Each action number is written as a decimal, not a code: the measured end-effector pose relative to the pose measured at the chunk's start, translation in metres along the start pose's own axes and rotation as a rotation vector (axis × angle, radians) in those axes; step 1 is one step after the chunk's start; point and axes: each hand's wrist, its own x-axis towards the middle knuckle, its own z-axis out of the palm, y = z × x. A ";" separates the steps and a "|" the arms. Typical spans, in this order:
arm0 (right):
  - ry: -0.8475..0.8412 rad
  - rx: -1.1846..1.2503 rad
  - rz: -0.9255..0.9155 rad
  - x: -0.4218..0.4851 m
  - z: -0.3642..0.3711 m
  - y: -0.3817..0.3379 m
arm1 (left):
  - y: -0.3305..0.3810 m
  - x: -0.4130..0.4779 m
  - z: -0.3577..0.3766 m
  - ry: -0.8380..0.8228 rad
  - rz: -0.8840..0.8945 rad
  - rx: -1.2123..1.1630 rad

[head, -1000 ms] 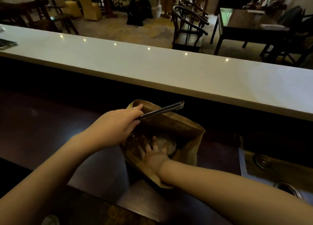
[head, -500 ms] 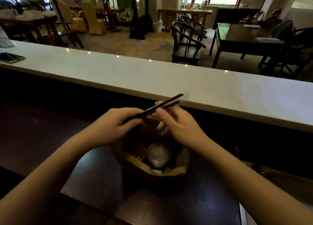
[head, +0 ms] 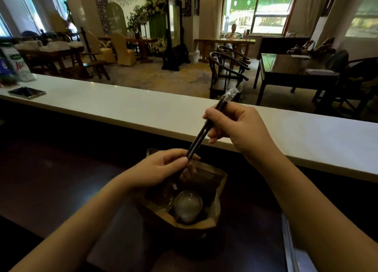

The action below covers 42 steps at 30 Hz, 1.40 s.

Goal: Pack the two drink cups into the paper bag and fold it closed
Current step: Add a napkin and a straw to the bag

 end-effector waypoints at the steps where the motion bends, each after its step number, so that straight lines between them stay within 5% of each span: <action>1: 0.015 -0.070 -0.028 -0.001 -0.001 0.001 | -0.004 0.002 -0.008 0.081 0.023 0.156; 3: 0.014 -0.197 -0.056 -0.008 0.001 0.006 | -0.015 0.005 -0.023 0.186 0.126 0.491; 6: -0.005 -0.366 -0.075 -0.020 0.011 0.022 | -0.036 0.017 -0.031 0.004 0.301 1.011; 11: -0.006 -0.656 -0.141 -0.030 0.023 0.045 | -0.056 0.039 -0.040 -0.166 0.154 1.266; 16: -0.125 -0.796 -0.062 -0.039 0.025 0.061 | -0.060 0.047 -0.057 -0.035 0.049 1.127; 21: -0.203 -0.903 -0.004 -0.049 0.016 0.064 | -0.065 0.045 -0.063 -0.087 -0.099 1.006; 37: -0.415 -1.113 0.088 -0.039 0.029 0.050 | -0.075 0.010 -0.054 0.059 -0.004 0.927; 42: -0.461 -1.142 -0.013 -0.010 0.069 0.076 | -0.074 0.013 -0.058 0.023 0.007 0.864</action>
